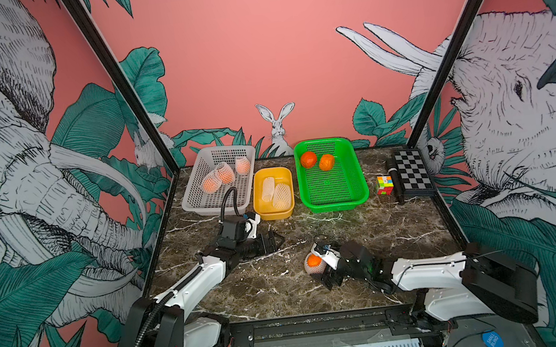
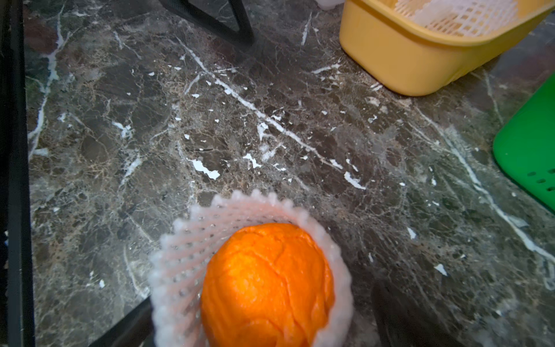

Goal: Remove foam nets from oranges
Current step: Move the orange to the center of the board, then remove the foam net from the orange.

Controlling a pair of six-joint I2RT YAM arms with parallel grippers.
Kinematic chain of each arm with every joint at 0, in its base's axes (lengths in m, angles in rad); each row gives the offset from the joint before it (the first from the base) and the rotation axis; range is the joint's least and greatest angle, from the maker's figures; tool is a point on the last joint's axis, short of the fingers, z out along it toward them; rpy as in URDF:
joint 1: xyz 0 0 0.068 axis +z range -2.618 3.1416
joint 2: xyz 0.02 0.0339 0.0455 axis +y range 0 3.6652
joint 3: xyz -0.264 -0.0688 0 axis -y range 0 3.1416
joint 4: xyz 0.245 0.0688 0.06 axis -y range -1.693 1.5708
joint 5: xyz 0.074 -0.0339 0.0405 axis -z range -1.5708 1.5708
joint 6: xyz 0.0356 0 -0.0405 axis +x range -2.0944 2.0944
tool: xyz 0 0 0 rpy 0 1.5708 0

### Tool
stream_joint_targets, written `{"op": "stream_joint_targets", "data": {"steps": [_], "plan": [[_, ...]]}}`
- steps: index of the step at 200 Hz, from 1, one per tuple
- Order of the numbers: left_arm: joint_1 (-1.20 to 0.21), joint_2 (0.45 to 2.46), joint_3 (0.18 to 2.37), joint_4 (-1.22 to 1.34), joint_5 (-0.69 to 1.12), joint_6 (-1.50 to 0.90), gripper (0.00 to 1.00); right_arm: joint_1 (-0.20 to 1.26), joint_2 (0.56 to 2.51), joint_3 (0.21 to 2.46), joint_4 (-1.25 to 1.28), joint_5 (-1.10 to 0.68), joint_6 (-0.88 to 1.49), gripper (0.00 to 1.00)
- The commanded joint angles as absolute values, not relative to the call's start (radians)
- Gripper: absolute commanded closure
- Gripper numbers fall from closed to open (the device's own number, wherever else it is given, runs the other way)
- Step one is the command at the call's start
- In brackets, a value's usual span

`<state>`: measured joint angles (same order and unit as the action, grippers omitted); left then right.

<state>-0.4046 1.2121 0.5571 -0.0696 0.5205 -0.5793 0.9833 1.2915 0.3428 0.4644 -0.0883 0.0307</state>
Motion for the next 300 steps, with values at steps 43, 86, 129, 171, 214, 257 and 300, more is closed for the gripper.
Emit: {"op": "stream_joint_targets", "data": {"steps": [43, 86, 129, 171, 214, 257, 300], "plan": [[-0.443, 1.250, 0.583, -0.022, 0.552, -0.580, 0.01, 0.990, 1.193, 0.338, 0.405, -0.079, -0.025, 0.01], [-0.449, 1.269, 0.585, -0.014, 0.567, -0.584, 0.01, 0.990, 1.254, 0.384, 0.436, -0.117, -0.046, 0.08], [-0.449, 1.277, 0.589, -0.017, 0.569, -0.578, 0.01, 0.991, 1.241, 0.391, 0.418, -0.133, -0.036, 0.22], [-0.451, 1.285, 0.591, -0.012, 0.571, -0.577, 0.01, 0.991, 1.215, 0.386, 0.401, -0.125, -0.030, 0.33], [-0.451, 1.285, 0.590, -0.013, 0.570, -0.573, 0.01, 0.990, 1.197, 0.383, 0.399, -0.129, -0.015, 0.48], [-0.451, 1.286, 0.603, -0.026, 0.568, -0.558, 0.01, 0.991, 1.165, 0.387, 0.383, -0.117, -0.012, 0.63], [-0.452, 1.279, 0.613, -0.034, 0.564, -0.538, 0.01, 0.990, 1.129, 0.397, 0.361, -0.105, 0.000, 0.73]]}}
